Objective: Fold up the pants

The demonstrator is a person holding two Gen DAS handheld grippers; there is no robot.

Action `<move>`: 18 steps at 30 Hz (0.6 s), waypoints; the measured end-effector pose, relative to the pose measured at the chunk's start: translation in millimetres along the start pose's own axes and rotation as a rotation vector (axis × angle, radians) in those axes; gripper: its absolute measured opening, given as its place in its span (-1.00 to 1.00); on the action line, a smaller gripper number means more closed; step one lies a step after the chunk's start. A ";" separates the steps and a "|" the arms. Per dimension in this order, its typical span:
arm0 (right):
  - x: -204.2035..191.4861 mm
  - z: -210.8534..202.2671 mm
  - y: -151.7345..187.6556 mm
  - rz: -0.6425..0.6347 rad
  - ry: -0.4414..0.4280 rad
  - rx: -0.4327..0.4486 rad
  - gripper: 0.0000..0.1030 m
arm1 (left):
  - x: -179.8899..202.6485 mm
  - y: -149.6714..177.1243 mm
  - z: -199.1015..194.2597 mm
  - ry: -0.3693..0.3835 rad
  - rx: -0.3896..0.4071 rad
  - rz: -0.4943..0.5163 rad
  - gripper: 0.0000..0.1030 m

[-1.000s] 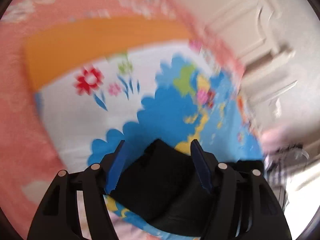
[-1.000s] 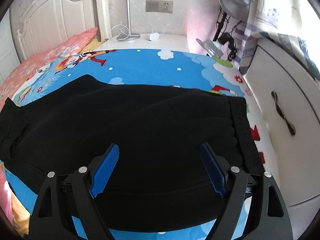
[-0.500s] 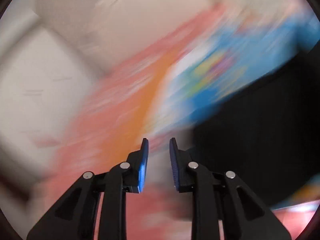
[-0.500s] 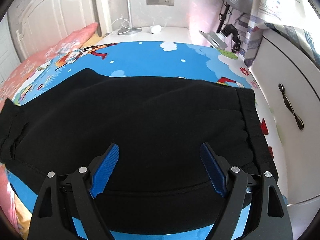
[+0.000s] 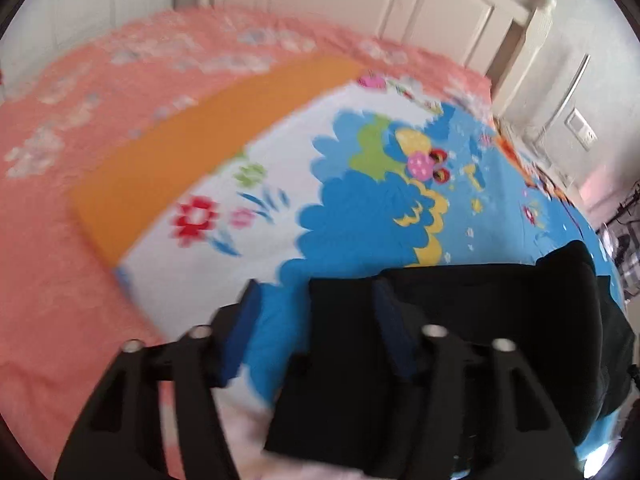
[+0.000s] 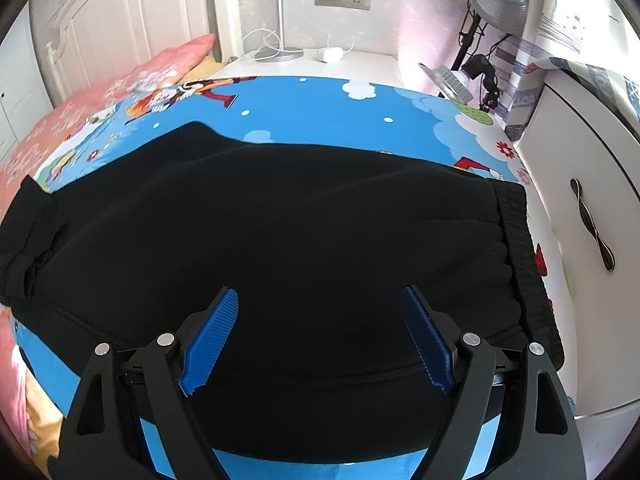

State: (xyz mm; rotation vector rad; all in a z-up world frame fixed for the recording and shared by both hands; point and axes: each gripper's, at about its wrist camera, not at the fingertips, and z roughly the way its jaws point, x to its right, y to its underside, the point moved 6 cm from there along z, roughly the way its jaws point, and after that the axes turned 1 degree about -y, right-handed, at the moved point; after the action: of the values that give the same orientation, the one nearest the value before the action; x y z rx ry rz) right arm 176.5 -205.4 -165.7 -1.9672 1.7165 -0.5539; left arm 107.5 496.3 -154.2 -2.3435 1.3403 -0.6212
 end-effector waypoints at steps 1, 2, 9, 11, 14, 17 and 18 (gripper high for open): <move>0.9 1.0 1.5 0.000 0.003 -0.004 0.55 | 3.5 -2.6 13.6 0.010 -0.046 0.009 -0.06; 3.7 2.5 3.1 0.008 0.007 -0.010 0.56 | 11.5 -2.0 25.9 -0.009 -0.085 0.025 -0.06; 11.7 18.8 13.5 0.028 0.014 -0.064 0.59 | 23.5 -2.4 51.0 -0.122 -0.207 0.146 -0.93; 8.6 17.3 14.6 0.012 0.014 -0.059 0.67 | 34.6 -15.7 32.6 -0.196 -0.132 0.253 -0.93; 7.7 17.9 17.2 0.019 0.011 -0.059 0.69 | 37.0 -33.9 12.6 -0.201 -0.036 0.243 -0.93; 3.2 17.1 19.3 0.014 0.004 -0.061 0.69 | 24.1 -33.4 37.2 -0.346 -0.056 0.261 -0.89; 2.2 14.7 19.1 0.010 -0.003 -0.056 0.69 | 19.0 -34.3 41.7 -0.404 -0.054 0.251 -0.82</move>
State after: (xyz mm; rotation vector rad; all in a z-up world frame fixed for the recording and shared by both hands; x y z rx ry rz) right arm 170.0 -208.4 -188.8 -1.9955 1.7566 -0.5039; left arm 162.9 500.2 -167.7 -2.1397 1.4326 -0.0325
